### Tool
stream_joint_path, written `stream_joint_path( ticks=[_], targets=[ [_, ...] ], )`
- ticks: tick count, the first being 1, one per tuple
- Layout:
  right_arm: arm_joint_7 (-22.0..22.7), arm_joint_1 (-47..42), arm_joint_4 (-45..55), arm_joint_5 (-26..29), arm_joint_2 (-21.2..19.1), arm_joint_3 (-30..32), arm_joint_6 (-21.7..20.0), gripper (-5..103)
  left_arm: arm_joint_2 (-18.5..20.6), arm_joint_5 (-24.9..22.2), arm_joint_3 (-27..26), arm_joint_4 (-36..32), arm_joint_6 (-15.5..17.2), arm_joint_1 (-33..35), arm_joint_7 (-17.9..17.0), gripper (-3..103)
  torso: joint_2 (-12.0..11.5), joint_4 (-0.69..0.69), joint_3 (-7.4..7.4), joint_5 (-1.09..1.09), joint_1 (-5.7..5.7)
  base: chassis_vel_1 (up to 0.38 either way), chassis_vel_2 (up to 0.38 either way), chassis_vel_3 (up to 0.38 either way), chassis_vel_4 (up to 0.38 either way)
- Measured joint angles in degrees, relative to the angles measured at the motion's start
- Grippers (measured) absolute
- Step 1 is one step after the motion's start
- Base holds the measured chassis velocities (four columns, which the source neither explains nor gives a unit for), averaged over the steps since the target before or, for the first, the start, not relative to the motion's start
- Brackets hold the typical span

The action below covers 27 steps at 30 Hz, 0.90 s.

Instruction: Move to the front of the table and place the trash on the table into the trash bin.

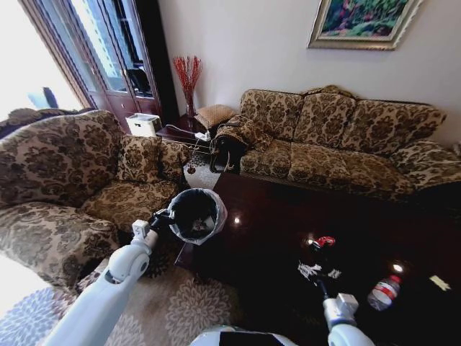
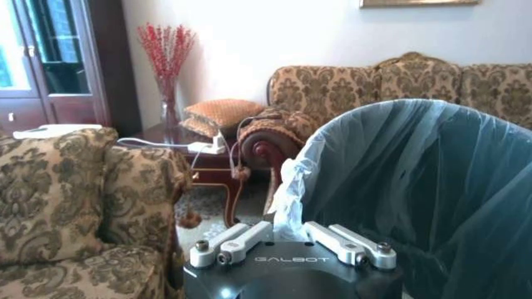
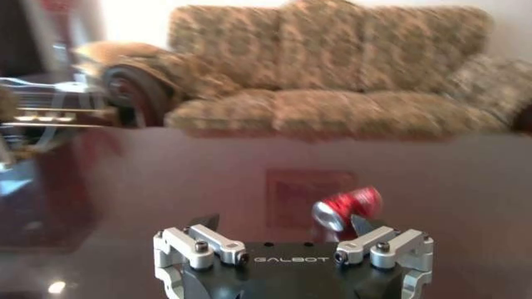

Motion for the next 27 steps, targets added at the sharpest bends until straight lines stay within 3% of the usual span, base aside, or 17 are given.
stream_joint_path(
  ticks=[5,9,18,27],
  targets=[
    [-0.6,2.2,-6.8,-1.4,6.6,3.0,0.9,100,2.0,-2.5,0.0,2.9,-2.5,-2.4,2.5,1,0.0,0.00,-0.01,0.00,-0.01,0.000,0.000,0.000,0.000],
    [-0.4,5.3,-12.4,-1.9,7.9,4.0,2.5,100,2.5,-3.7,0.4,4.4,-3.4,-3.8,3.2,1,0.0,0.00,0.00,0.00,-0.01,0.000,0.000,0.000,0.000],
    [-1.6,11.9,-18.0,1.6,2.7,2.8,3.9,100,0.3,-2.9,0.4,4.3,-2.4,-3.6,2.4,1,0.0,0.03,0.00,-0.01,0.00,0.000,0.000,0.000,0.000],
    [-2.0,9.6,-19.3,2.2,3.0,2.7,6.4,100,-1.7,0.8,1.0,2.4,-1.1,-1.6,1.4,1,0.0,0.00,0.00,0.02,0.00,0.000,0.000,0.000,0.000]
  ],
)
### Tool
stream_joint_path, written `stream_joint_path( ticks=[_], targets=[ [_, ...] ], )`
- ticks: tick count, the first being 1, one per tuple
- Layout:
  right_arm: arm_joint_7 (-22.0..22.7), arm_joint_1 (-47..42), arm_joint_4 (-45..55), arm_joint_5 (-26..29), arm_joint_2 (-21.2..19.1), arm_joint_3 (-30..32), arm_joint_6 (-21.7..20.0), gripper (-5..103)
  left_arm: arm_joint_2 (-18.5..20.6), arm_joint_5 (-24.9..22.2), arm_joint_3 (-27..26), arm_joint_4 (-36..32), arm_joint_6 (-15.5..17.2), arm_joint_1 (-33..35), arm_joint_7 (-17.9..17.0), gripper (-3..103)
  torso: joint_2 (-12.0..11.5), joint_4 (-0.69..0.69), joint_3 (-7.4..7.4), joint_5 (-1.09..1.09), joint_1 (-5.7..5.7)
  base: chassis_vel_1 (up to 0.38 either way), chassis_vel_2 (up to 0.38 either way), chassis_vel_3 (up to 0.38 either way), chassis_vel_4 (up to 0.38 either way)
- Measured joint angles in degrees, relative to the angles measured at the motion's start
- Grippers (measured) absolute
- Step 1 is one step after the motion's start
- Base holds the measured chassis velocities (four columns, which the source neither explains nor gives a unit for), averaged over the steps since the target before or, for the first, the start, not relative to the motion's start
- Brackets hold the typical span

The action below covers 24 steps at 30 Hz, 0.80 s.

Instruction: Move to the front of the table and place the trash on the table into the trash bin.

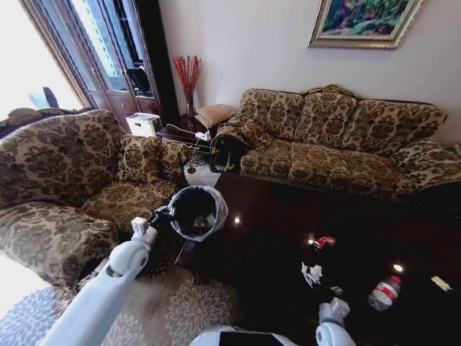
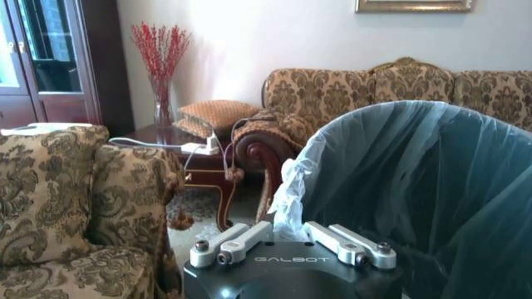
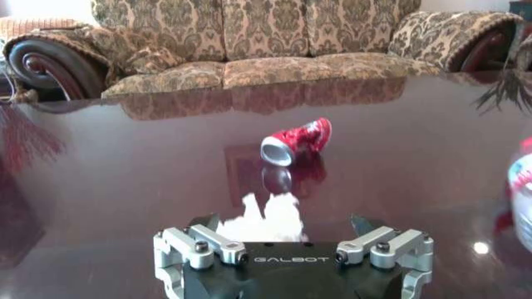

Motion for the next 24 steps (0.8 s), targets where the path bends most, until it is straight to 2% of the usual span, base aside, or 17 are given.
stream_joint_path(
  ticks=[11,24],
  targets=[
    [-1.7,-3.5,1.2,-0.1,0.1,-0.2,2.9,100,-1.0,1.1,0.5,-1.7,0.7,0.4,-0.4,1,0.0,0.00,-0.01,0.00,-0.01,-0.004,-0.003,-0.004,-0.005],
    [-4.7,-0.9,0.5,-1.2,-1.0,-1.8,4.0,100,-1.3,1.5,0.2,-1.8,0.5,1.1,-0.4,1,0.0,0.01,-0.01,-0.01,-0.01,-0.064,-0.070,-0.068,-0.068]
  ],
)
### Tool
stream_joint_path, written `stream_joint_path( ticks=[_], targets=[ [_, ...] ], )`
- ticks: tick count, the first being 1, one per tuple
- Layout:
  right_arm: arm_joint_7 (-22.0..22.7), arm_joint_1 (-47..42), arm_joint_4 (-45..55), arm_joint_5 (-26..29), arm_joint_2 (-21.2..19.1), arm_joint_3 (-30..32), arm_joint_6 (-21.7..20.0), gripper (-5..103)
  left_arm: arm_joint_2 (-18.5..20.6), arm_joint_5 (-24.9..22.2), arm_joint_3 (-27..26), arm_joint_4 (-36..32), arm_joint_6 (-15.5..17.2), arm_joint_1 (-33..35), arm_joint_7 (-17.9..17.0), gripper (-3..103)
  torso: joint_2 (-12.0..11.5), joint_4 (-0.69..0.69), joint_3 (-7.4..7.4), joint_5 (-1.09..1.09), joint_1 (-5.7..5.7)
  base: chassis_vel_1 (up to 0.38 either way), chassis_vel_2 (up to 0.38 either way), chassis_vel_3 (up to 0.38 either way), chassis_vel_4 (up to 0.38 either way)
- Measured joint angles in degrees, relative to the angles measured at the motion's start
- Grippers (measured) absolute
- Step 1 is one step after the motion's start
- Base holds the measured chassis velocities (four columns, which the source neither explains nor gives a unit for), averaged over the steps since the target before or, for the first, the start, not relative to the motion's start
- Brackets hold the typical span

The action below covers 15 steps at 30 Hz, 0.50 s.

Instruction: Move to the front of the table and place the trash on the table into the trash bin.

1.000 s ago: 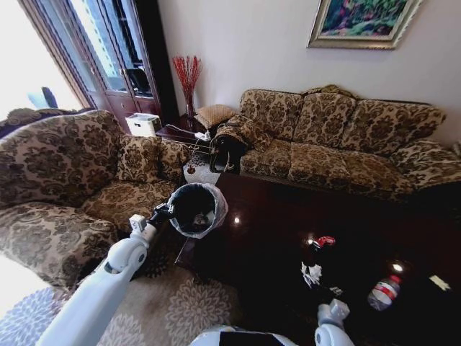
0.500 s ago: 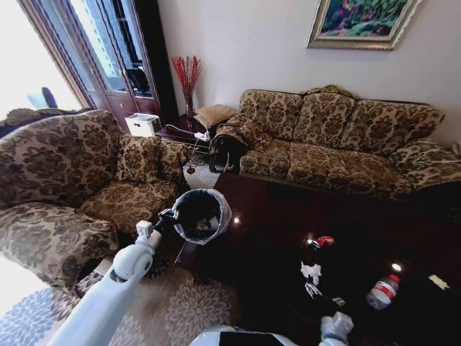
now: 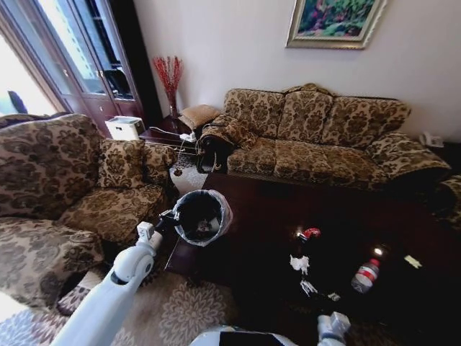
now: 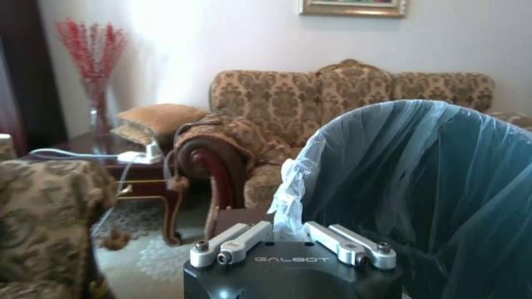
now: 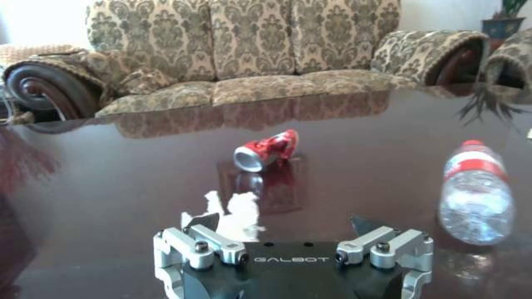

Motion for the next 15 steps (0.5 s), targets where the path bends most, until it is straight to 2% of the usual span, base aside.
stream_joint_path(
  ticks=[5,15],
  targets=[
    [-2.1,2.3,-1.6,-0.2,-0.8,-0.4,-0.3,100,0.0,0.0,0.1,0.0,0.0,-0.1,0.0,1,0.0,-0.01,0.00,0.00,0.00,-0.110,-0.115,-0.104,-0.127],
    [-10.8,6.0,-3.7,-1.3,-3.4,-3.1,-0.5,100,-0.2,0.3,0.1,0.6,-0.6,0.1,0.1,1,0.0,-0.03,0.00,0.01,0.01,-0.104,-0.113,-0.115,-0.117]
  ],
)
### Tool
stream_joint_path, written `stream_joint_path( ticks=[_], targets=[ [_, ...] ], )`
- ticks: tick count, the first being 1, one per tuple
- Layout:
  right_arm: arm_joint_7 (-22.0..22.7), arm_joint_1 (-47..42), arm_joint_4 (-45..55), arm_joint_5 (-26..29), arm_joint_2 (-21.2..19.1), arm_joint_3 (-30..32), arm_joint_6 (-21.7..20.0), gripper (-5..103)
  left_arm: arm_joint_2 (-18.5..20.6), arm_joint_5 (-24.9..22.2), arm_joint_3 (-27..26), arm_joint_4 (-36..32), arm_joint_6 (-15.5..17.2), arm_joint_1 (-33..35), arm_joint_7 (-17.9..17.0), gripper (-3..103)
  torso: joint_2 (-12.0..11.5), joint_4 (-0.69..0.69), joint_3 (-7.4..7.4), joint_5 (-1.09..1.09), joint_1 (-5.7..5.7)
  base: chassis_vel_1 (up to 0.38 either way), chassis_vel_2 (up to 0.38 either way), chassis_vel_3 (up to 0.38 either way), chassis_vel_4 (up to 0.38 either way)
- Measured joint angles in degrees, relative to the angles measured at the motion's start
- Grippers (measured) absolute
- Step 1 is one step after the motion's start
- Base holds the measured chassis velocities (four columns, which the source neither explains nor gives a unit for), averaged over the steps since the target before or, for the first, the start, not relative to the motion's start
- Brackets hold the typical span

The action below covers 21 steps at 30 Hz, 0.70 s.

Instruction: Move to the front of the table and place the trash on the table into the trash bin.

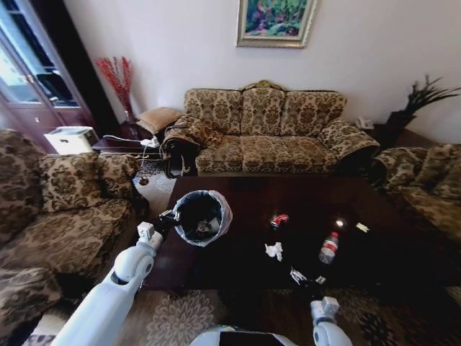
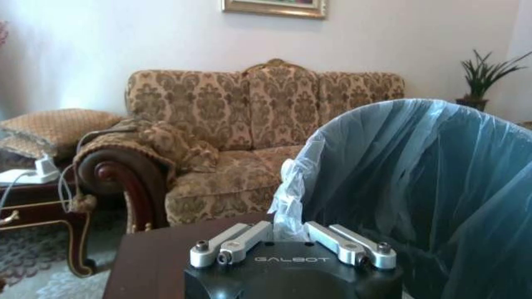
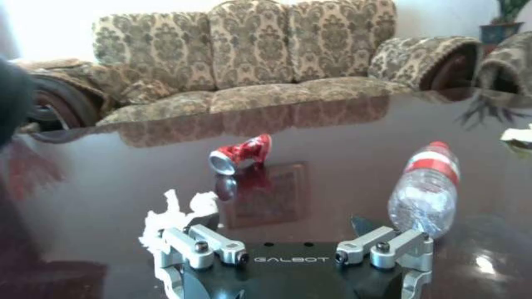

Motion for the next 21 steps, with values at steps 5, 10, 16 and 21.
stream_joint_path(
  ticks=[5,10,16,21],
  targets=[
    [-3.6,1.8,1.7,-2.7,1.2,-0.1,-2.2,100,-0.2,0.1,-0.1,0.3,-0.2,0.1,-0.4,1,0.0,0.05,0.00,0.00,0.00,-0.006,-0.014,-0.009,-0.011],
    [-3.8,3.6,1.6,-4.2,-0.3,-1.9,-3.5,100,-0.5,0.1,-0.5,0.6,-0.2,0.1,-1.1,1,0.0,0.05,0.00,-0.03,0.00,0.000,0.000,0.000,0.000],
    [-3.1,6.9,-1.2,-5.1,-1.2,-3.6,-5.0,100,-0.8,1.7,-0.8,2.0,0.1,-1.3,-2.7,1,0.0,0.02,0.00,-0.01,0.00,0.000,0.000,0.000,0.000],
    [-4.3,7.6,-3.2,-5.7,0.1,-4.0,-4.8,100,-0.8,3.1,-1.2,2.3,0.6,-1.5,-4.9,1,0.0,0.04,0.00,-0.02,0.00,0.000,0.000,0.000,0.000]
  ],
)
